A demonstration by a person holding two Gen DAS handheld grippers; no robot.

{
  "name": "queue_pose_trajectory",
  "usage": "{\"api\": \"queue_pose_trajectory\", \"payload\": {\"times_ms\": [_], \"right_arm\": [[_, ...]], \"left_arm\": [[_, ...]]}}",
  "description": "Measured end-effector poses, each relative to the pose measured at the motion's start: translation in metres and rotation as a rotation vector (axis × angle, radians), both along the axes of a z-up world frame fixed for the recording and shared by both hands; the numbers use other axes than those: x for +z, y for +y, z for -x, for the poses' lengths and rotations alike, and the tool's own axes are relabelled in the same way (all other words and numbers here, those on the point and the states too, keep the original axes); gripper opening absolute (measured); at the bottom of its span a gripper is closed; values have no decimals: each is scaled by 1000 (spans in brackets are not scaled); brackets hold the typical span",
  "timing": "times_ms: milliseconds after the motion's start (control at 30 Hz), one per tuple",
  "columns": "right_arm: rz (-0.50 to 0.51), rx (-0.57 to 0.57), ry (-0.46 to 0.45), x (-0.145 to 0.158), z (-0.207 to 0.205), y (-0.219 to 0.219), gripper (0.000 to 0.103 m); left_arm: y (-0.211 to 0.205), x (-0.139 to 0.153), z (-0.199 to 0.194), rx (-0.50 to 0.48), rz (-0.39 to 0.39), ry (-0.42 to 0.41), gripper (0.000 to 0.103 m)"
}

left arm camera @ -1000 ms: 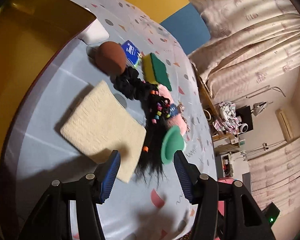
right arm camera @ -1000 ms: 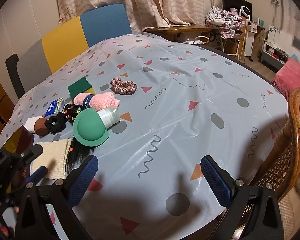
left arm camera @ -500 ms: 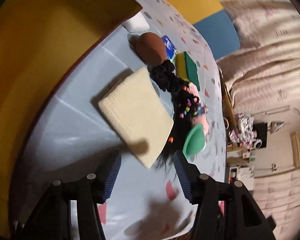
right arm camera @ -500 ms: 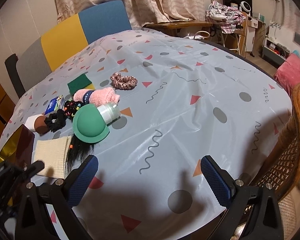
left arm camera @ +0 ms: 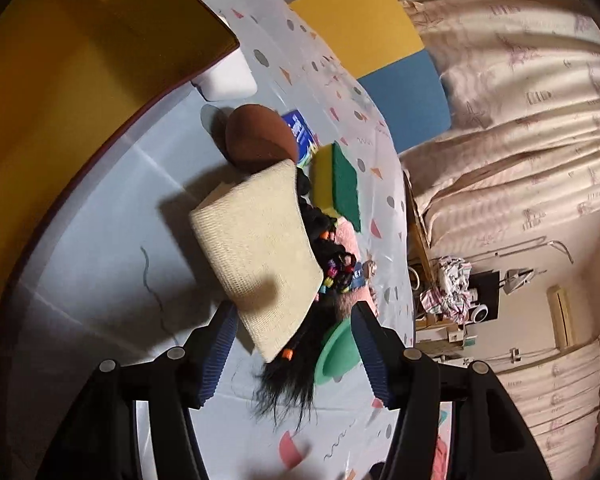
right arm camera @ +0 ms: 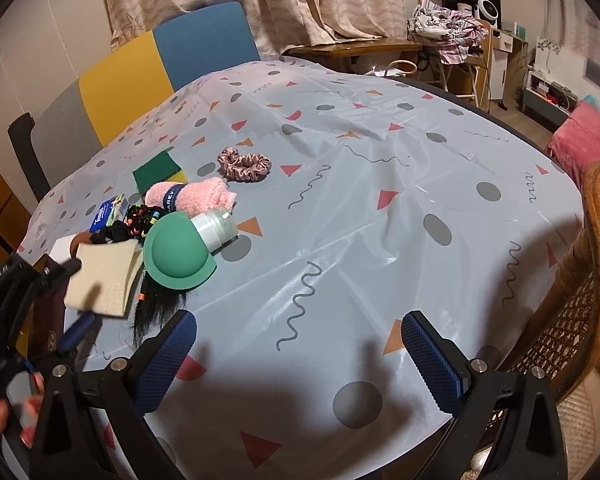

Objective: Organize soft objects
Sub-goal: 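Grasp the beige knitted cloth edge with the left gripper and lift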

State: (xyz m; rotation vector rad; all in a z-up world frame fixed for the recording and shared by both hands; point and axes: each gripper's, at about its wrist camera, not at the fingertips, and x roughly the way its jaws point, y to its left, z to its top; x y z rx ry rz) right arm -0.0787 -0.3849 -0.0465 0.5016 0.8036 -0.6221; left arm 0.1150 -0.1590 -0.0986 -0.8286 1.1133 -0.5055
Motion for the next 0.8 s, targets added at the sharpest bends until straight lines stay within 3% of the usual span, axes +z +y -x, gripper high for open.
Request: {"api": "queue_pose_trajectory", "payload": {"times_ms": [100,267,433,633,733,800], "right_arm": [[3,4,-1,0,0,1,103],[-4,4,1,0,0,1,103],[-12,0,1,-1,0,-1,103],[-14,-3,0,-1,0,-2,103],[-28,-6,6,-5,0,-4,103],[-32,-8,13,-7,-1,-4,103]], "left_arm": [[-4,-6,0,-24,-58,59,59],[-6,-2,2,-16,-96,54,60],[-6,-4,-14,44,-41,83,62],[-13,5,-22,4,19,-47,61],[-17,-6,-27,-27,42,-19,58],[-19,-14,-33,-45,79,21,49]]}}
